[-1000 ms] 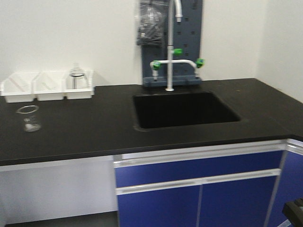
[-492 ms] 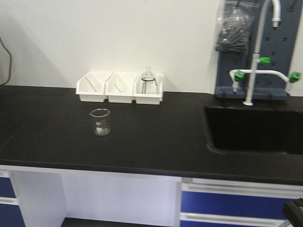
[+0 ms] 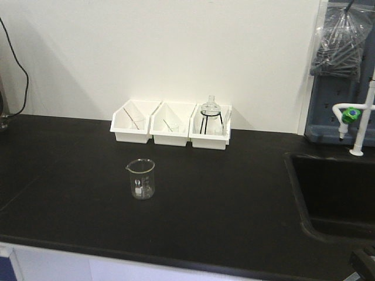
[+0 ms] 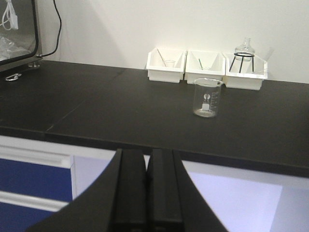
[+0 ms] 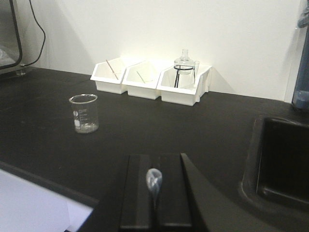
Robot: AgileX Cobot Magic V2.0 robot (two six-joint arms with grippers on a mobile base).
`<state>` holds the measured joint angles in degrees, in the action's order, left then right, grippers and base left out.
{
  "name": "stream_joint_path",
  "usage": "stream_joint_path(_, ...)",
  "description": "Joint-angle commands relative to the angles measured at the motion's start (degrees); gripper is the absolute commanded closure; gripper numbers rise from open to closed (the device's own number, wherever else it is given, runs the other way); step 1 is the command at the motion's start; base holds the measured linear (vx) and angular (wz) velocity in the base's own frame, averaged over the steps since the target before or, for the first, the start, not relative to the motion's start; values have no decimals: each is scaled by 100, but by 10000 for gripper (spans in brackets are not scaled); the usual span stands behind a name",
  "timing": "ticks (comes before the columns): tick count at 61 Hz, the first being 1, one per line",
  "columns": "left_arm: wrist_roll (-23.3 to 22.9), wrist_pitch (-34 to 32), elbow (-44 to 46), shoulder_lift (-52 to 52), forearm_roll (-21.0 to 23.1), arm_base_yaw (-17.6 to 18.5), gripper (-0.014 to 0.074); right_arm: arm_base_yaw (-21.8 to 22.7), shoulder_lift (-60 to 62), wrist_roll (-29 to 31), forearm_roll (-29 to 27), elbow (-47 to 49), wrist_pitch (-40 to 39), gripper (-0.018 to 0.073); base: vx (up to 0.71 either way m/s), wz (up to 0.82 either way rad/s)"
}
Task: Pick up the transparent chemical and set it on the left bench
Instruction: 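Drive the base to the other bench holding the dropper in the right gripper, then move the right gripper over the empty glass beaker on the bench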
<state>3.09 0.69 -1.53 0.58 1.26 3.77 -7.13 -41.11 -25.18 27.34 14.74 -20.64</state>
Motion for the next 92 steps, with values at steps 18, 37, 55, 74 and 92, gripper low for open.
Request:
stream_joint_path(18,-45,-449,-93,110,4,10,600,-12,13,21,-41,172,-401,564,35,2)
stream_joint_path(37,-45,-449,-93,110,4,10,600,-12,13,21,-41,172,-401,564,27,-1)
stream_joint_path(55,-45,-449,-93,110,4,10,600,-12,13,21,-41,172,-401,564,20,-4)
stream_joint_path(74,-45,-449,-93,110,4,10,600,-12,13,21,-41,172,-401,564,13,-2)
stream_joint_path(92,-45,-449,-93,110,4,10,600,-12,-1,5,-12,195,-655,564,8,-4)
